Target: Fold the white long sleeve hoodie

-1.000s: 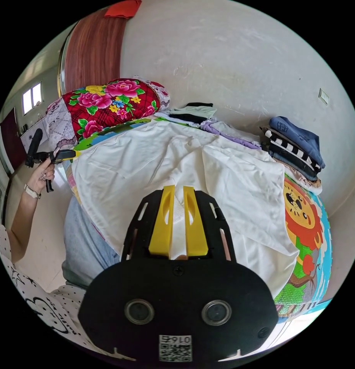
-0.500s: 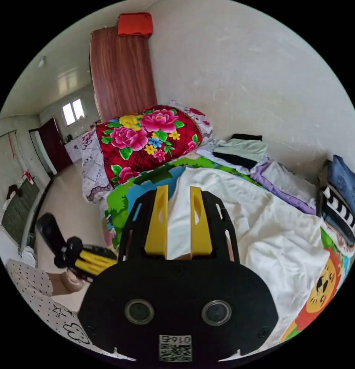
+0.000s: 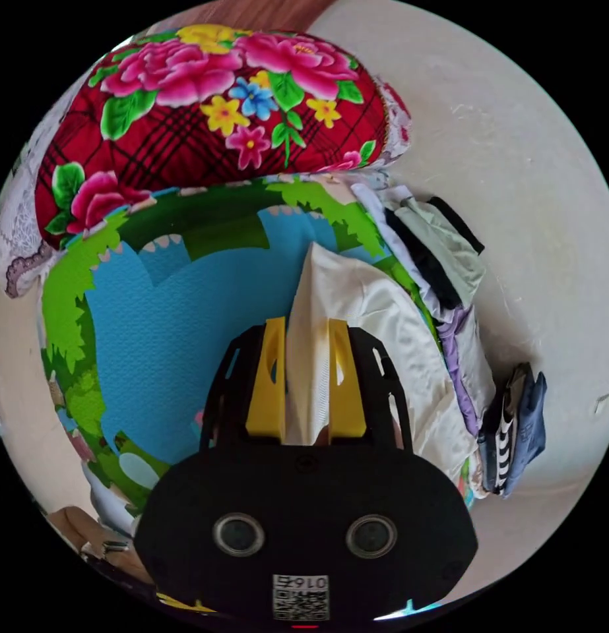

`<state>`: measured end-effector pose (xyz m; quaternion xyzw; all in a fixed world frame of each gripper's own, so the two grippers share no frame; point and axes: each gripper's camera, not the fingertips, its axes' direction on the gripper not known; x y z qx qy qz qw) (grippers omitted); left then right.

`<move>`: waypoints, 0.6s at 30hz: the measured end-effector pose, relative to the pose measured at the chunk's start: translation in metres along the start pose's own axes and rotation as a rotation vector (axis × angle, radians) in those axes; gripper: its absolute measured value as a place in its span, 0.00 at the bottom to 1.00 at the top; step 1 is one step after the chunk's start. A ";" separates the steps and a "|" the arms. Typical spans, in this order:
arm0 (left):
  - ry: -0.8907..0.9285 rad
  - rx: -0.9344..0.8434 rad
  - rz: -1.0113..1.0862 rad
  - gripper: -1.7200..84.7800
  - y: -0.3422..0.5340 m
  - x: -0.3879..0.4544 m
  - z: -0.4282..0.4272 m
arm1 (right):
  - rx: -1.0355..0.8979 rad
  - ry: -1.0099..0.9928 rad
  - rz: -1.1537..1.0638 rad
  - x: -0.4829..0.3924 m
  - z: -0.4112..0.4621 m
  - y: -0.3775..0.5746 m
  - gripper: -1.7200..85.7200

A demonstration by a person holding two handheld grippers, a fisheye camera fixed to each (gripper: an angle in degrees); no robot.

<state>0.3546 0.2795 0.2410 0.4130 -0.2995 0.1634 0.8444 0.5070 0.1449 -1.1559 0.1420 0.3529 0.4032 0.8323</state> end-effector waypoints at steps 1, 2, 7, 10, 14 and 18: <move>0.006 0.003 -0.005 0.01 0.002 0.000 0.000 | -0.013 0.014 -0.034 -0.009 0.002 -0.007 0.14; 0.014 0.008 -0.010 0.02 0.006 0.001 0.001 | -0.022 0.058 -0.073 -0.020 0.005 -0.012 0.14; 0.016 0.002 -0.006 0.02 0.019 0.014 0.009 | -0.071 0.343 -0.137 -0.050 0.026 -0.031 0.10; -0.009 0.003 0.002 0.02 0.028 0.023 0.012 | -0.089 0.589 -0.153 -0.054 0.056 -0.040 0.06; -0.024 0.015 -0.004 0.02 0.039 0.029 0.007 | -0.100 0.521 -0.066 -0.030 0.075 -0.041 0.03; -0.069 0.071 0.027 0.02 0.043 0.046 -0.005 | -0.003 0.341 0.085 0.019 0.055 -0.025 0.03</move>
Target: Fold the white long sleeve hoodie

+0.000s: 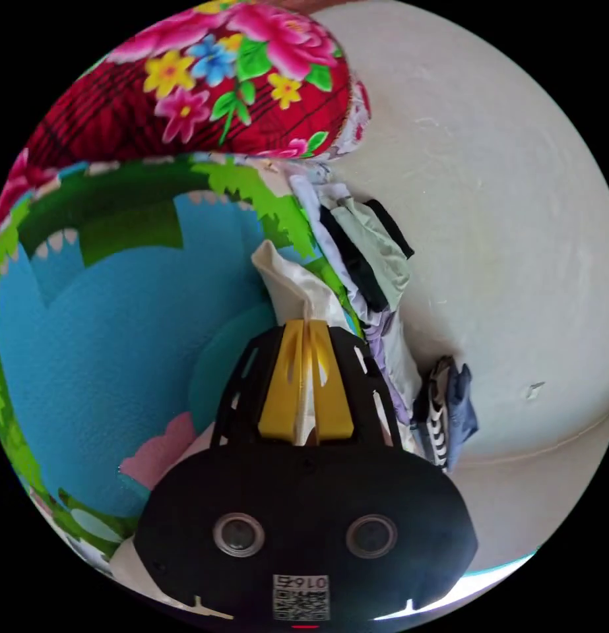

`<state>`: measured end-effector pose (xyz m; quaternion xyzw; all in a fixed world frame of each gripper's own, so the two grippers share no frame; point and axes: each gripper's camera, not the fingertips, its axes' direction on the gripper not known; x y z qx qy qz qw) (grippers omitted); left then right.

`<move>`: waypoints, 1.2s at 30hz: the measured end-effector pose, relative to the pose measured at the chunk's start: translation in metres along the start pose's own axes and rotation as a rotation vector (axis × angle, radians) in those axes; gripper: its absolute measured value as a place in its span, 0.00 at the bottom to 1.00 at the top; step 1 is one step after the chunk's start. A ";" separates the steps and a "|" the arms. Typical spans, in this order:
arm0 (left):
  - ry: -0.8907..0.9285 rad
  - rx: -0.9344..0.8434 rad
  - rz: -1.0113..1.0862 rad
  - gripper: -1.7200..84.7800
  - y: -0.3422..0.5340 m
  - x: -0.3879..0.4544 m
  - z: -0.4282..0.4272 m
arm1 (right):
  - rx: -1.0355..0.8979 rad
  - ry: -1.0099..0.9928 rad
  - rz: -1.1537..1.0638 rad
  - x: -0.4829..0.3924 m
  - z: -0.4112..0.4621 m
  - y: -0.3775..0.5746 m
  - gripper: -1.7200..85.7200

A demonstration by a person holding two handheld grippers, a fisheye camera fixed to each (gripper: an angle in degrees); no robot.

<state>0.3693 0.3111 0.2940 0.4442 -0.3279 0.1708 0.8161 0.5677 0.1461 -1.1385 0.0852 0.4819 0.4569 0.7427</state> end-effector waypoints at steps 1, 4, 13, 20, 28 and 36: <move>-0.005 0.015 0.010 0.02 -0.001 0.005 -0.002 | 0.015 -0.053 0.025 0.021 0.000 0.008 0.02; 0.033 0.082 0.054 0.02 -0.010 0.033 -0.009 | 0.020 -0.135 0.098 0.081 0.004 0.033 0.02; 0.179 0.070 0.283 0.02 -0.044 0.165 0.060 | 0.005 -0.394 0.318 0.277 0.047 0.194 0.02; 0.263 -0.041 0.286 0.02 -0.020 0.257 0.170 | -0.109 -0.400 0.477 0.361 0.157 0.377 0.02; 0.244 -0.332 0.227 0.01 0.064 0.281 0.311 | -0.226 -0.458 0.597 0.321 0.325 0.535 0.02; 0.230 -0.228 0.248 0.03 0.071 0.271 0.320 | -0.055 -0.440 0.645 0.337 0.300 0.608 0.03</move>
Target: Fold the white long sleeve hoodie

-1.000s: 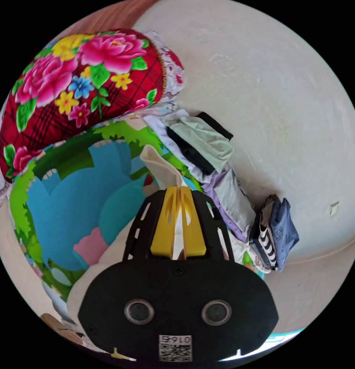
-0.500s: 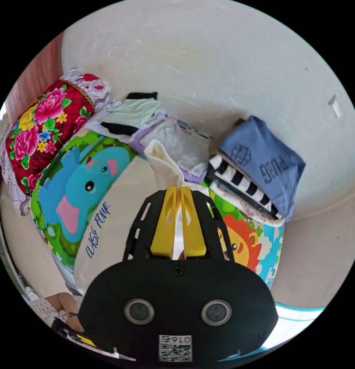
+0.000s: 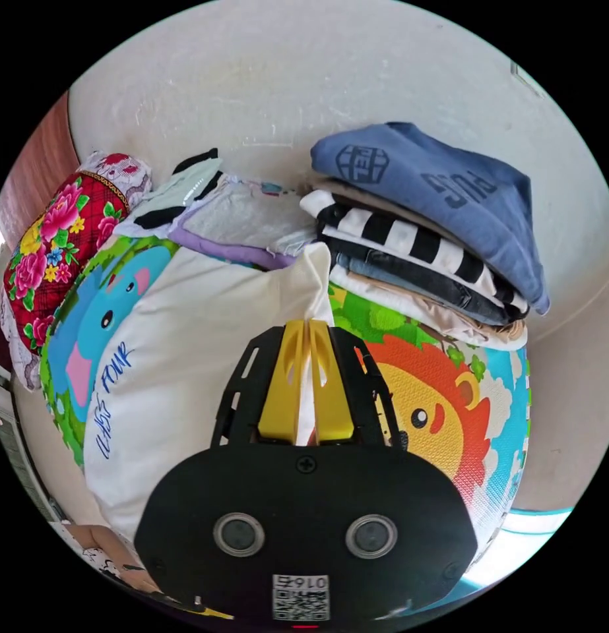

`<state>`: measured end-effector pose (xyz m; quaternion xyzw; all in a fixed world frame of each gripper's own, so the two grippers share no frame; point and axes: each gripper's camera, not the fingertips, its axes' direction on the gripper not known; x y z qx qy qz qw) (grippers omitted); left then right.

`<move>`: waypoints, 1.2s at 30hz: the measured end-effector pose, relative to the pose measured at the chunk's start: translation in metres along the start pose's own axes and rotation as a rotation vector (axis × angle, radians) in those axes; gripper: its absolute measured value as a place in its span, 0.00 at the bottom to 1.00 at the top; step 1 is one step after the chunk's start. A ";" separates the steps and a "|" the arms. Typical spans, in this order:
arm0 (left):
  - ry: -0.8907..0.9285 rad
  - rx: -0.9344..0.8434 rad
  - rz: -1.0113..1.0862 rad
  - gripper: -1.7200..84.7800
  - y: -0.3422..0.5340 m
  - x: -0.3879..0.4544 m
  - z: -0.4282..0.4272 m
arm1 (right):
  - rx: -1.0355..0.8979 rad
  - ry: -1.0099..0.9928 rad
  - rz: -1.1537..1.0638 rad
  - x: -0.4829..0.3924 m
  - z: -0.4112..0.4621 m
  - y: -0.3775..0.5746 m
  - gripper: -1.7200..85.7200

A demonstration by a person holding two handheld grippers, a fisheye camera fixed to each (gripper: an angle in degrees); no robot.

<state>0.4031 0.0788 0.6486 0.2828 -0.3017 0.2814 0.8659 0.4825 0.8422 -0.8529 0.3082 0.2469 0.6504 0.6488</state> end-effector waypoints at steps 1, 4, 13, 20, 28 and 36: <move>0.008 0.000 -0.019 0.04 0.006 -0.003 0.006 | -0.020 -0.001 0.001 0.007 0.006 0.011 0.03; 0.180 -0.032 -0.083 0.07 0.035 -0.018 0.026 | -0.130 0.024 0.015 0.023 0.041 0.047 0.06; -0.203 0.061 -0.165 0.09 0.080 -0.149 -0.107 | 0.376 -0.186 -0.057 0.043 -0.101 0.219 0.05; -0.074 -0.175 -0.166 0.11 0.141 -0.201 -0.094 | 0.310 -0.189 -0.350 -0.039 -0.152 0.444 0.02; -0.131 -0.276 -0.048 0.11 0.169 -0.179 -0.079 | 0.179 -0.036 -0.231 -0.044 -0.149 0.579 0.03; -0.119 -0.239 0.016 0.14 0.196 -0.150 -0.097 | 0.377 -0.002 -0.057 -0.009 -0.192 0.649 0.17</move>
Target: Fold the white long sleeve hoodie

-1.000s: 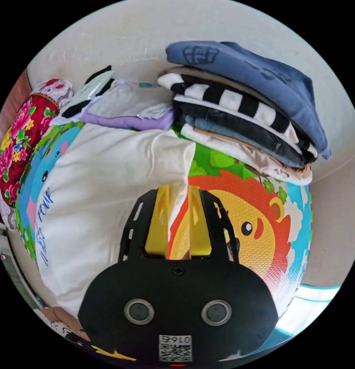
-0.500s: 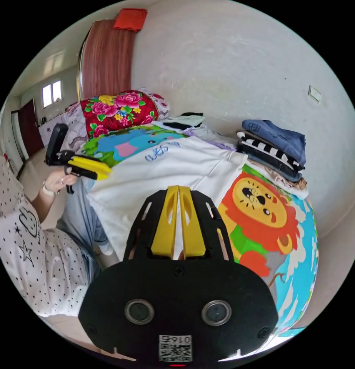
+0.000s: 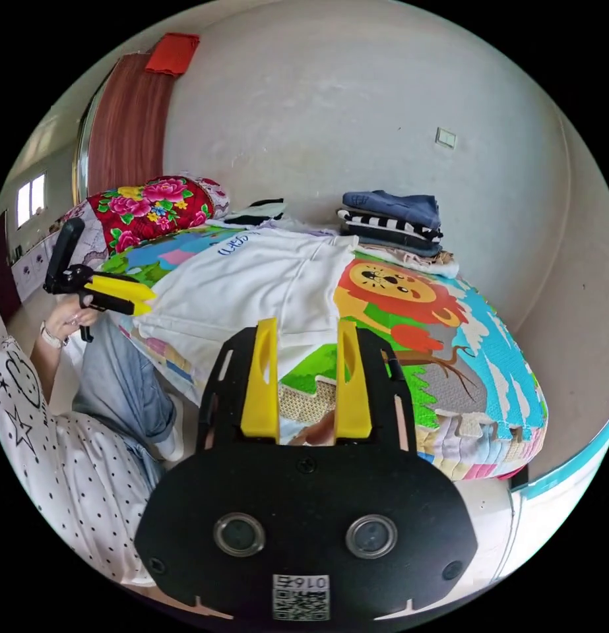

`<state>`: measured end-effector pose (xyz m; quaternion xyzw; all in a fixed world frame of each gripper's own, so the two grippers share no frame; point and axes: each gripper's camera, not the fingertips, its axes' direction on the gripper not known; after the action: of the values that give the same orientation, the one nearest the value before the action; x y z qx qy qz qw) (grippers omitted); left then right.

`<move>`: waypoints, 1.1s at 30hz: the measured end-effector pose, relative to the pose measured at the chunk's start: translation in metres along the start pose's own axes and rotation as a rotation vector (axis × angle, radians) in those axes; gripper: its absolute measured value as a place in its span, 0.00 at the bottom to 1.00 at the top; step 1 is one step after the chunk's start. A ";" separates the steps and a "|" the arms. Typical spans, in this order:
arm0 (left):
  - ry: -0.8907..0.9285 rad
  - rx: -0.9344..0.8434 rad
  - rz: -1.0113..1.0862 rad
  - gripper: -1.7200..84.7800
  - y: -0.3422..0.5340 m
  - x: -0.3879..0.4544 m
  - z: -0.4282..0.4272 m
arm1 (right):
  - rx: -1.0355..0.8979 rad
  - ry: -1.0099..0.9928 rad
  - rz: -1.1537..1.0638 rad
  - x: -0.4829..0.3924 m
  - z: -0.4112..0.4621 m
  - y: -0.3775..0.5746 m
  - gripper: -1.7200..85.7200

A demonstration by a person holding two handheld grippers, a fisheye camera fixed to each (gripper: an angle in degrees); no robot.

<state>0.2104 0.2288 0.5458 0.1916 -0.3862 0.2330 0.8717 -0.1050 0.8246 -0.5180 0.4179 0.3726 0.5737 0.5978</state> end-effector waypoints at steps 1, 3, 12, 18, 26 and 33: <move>-0.006 0.003 0.013 0.14 0.001 0.004 0.001 | -0.032 -0.014 0.027 0.007 0.005 0.003 0.18; -0.035 0.022 0.086 0.14 0.005 0.022 0.002 | -0.066 -0.054 0.071 0.017 0.014 0.007 0.19; -0.071 0.002 0.056 0.04 0.015 0.020 -0.002 | -0.070 0.049 0.067 0.019 -0.009 0.029 0.09; -0.038 0.073 0.025 0.01 0.019 0.006 -0.037 | -0.009 -0.068 0.070 0.031 -0.036 0.037 0.04; -0.054 0.153 0.117 0.01 0.027 0.010 -0.105 | 0.232 -0.220 0.103 0.038 -0.100 0.028 0.03; -0.067 -0.098 0.178 0.01 0.054 0.023 -0.047 | -0.120 -0.197 0.010 0.018 -0.055 0.047 0.03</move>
<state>0.2216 0.3034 0.5417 0.1214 -0.4417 0.2839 0.8424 -0.1721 0.8466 -0.4943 0.4377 0.2750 0.5539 0.6527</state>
